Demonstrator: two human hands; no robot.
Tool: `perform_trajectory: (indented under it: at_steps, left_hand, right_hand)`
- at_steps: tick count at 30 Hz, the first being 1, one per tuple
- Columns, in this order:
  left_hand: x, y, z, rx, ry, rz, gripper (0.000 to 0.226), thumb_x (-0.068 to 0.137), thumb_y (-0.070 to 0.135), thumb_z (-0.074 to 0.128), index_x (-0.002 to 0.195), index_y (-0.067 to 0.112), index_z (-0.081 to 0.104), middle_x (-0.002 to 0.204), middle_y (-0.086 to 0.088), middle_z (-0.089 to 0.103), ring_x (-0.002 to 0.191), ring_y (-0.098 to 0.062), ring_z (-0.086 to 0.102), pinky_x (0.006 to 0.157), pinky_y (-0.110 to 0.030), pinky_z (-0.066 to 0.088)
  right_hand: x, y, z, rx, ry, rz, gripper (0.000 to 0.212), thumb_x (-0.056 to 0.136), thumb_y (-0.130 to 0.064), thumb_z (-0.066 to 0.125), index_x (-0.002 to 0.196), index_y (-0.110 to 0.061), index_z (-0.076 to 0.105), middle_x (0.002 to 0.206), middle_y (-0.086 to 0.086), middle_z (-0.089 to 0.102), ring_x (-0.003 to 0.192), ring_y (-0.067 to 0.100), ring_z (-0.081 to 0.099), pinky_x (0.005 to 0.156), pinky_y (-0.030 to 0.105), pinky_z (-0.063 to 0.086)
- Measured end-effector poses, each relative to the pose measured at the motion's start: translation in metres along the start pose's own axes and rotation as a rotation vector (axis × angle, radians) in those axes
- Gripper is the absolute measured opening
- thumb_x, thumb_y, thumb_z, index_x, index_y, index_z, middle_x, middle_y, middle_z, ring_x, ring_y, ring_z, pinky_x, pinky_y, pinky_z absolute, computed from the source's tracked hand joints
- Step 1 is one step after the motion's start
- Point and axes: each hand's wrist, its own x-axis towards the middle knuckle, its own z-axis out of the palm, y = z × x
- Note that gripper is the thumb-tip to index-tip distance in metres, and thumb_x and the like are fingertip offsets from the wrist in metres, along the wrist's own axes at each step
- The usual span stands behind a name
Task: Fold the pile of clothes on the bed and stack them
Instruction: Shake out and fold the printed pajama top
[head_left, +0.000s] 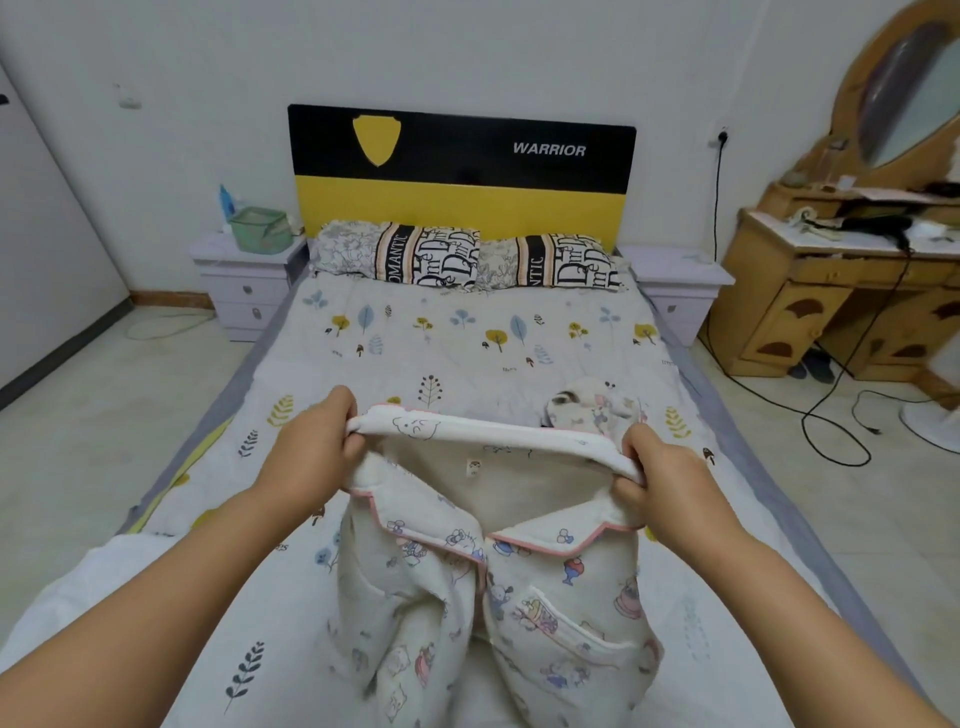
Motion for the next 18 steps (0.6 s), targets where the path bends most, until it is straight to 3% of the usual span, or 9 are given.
perform_trajectory:
  at_steps: [2, 6, 8, 11, 14, 16, 18]
  left_hand:
    - [0.0, 0.003, 0.003, -0.088, -0.007, -0.041, 0.009, 0.09, 0.009, 0.046, 0.089, 0.011, 0.038, 0.063, -0.008, 0.05, 0.059, -0.027, 0.047, 0.052, -0.035, 0.033]
    - [0.0, 0.012, 0.003, -0.263, 0.026, -0.182, 0.005, 0.09, 0.015, 0.045, 0.087, 0.017, 0.048, 0.069, -0.003, 0.055, 0.066, -0.025, 0.052, 0.056, -0.034, 0.039]
    - [-0.003, 0.018, 0.003, -0.352, -0.004, -0.228, 0.018, 0.09, 0.021, 0.042, 0.076, 0.014, 0.052, 0.071, -0.002, 0.054, 0.071, -0.022, 0.049, 0.056, -0.03, 0.035]
    - [-0.007, 0.031, 0.001, -0.637, -0.1, -0.319, 0.026, 0.095, 0.02, 0.036, 0.091, 0.01, 0.059, 0.087, -0.005, 0.061, 0.08, -0.018, 0.054, 0.06, -0.027, 0.04]
    - [-0.011, 0.038, -0.005, -0.726, -0.198, -0.328, 0.027, 0.097, 0.022, 0.035, 0.092, 0.013, 0.06, 0.09, -0.002, 0.064, 0.081, -0.01, 0.057, 0.062, -0.025, 0.044]
    - [-0.012, 0.036, -0.008, -0.689, -0.225, -0.313, 0.034, 0.09, 0.038, 0.044, 0.097, 0.011, 0.062, 0.097, -0.005, 0.067, 0.09, -0.016, 0.061, 0.075, -0.031, 0.047]
    - [-0.015, 0.035, -0.019, -0.651, -0.27, -0.311, 0.058, 0.068, 0.055, 0.049, 0.1, 0.008, 0.062, 0.099, -0.008, 0.066, 0.091, -0.022, 0.061, 0.079, -0.034, 0.046]
  right_hand:
    - [0.001, -0.002, -0.001, 0.065, -0.048, 0.007, 0.029, 0.082, -0.005, 0.051, 0.074, -0.026, 0.032, 0.067, 0.001, 0.047, 0.064, 0.023, 0.045, 0.053, 0.03, 0.036]
    - [0.004, -0.003, -0.005, 0.005, -0.128, 0.048, 0.031, 0.084, -0.005, 0.051, 0.104, -0.028, 0.05, 0.087, 0.007, 0.063, 0.074, 0.022, 0.053, 0.051, 0.027, 0.037]
    - [0.005, -0.001, -0.006, -0.022, 0.002, 0.096, 0.022, 0.083, -0.007, 0.05, 0.091, -0.025, 0.06, 0.081, 0.004, 0.063, 0.075, 0.023, 0.054, 0.054, 0.029, 0.036]
    - [0.002, -0.003, -0.008, 0.293, 0.125, 0.174, 0.017, 0.085, -0.007, 0.047, 0.071, -0.017, 0.051, 0.066, 0.002, 0.05, 0.065, 0.022, 0.045, 0.053, 0.031, 0.028]
    - [-0.001, -0.007, -0.018, 0.642, 0.052, 0.239, 0.023, 0.091, -0.006, 0.04, 0.074, -0.017, 0.051, 0.066, 0.001, 0.044, 0.062, 0.018, 0.038, 0.054, 0.029, 0.025]
    - [-0.002, -0.005, -0.024, 0.664, 0.006, 0.256, 0.025, 0.091, -0.007, 0.041, 0.073, -0.02, 0.052, 0.063, 0.001, 0.044, 0.058, 0.016, 0.038, 0.053, 0.028, 0.026]
    - [-0.004, 0.002, -0.03, 0.605, -0.026, 0.226, 0.024, 0.091, -0.011, 0.047, 0.069, -0.017, 0.051, 0.06, 0.0, 0.042, 0.056, 0.016, 0.037, 0.052, 0.028, 0.027]
